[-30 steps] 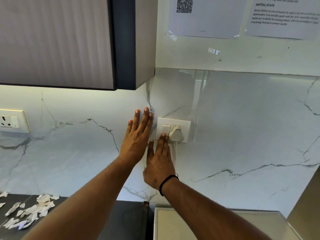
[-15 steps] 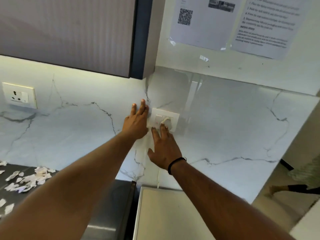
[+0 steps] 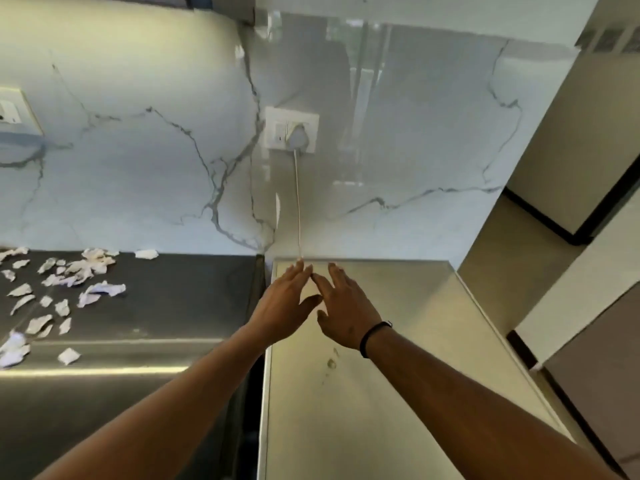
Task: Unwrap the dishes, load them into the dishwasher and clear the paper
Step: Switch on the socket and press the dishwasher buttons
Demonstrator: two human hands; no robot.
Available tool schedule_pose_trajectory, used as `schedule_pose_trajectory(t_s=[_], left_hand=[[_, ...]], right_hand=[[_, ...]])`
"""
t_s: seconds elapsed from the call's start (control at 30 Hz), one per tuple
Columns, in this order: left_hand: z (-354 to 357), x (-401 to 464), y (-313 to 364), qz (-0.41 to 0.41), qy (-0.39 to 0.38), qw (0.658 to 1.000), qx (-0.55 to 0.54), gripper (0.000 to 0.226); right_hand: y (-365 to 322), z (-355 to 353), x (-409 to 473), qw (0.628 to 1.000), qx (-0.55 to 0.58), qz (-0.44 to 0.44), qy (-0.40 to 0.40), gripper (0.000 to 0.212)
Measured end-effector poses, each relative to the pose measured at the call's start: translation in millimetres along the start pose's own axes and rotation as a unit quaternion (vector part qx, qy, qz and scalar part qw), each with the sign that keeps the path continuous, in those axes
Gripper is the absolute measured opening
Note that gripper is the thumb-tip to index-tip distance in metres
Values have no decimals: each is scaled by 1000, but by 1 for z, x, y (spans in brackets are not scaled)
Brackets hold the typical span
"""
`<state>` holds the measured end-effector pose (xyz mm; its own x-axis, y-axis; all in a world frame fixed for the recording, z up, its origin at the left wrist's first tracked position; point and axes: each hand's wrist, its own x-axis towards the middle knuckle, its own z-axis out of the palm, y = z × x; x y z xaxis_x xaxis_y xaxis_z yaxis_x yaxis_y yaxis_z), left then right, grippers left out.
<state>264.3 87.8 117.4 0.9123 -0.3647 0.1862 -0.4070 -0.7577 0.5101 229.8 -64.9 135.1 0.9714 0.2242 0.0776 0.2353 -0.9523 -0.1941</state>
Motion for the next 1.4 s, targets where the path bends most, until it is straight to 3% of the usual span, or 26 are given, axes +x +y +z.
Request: schedule_pose_trajectory(t_s=[0.37, 0.47, 0.63, 0.87, 1.07, 1.4], left_hand=[[117, -178, 47, -53, -137, 989, 15, 46], [141, -228, 38, -42, -211, 976, 28, 58], [150, -285, 48, -87, -168, 979, 72, 52], [139, -300, 51, -76, -226, 966, 99, 80], [134, -304, 53, -60, -240, 961, 122, 88], [133, -312, 6, 68, -245, 946, 201, 116]], right_hand=[[40, 91, -219, 977, 114, 128, -126, 71], [42, 110, -263, 973, 111, 128, -158, 66], [31, 138, -322, 981, 37, 98, -166, 68], [26, 131, -338, 974, -16, 87, -209, 80], [21, 130, -335, 969, -10, 111, -219, 83], [0, 162, -337, 972, -9, 173, -158, 91]])
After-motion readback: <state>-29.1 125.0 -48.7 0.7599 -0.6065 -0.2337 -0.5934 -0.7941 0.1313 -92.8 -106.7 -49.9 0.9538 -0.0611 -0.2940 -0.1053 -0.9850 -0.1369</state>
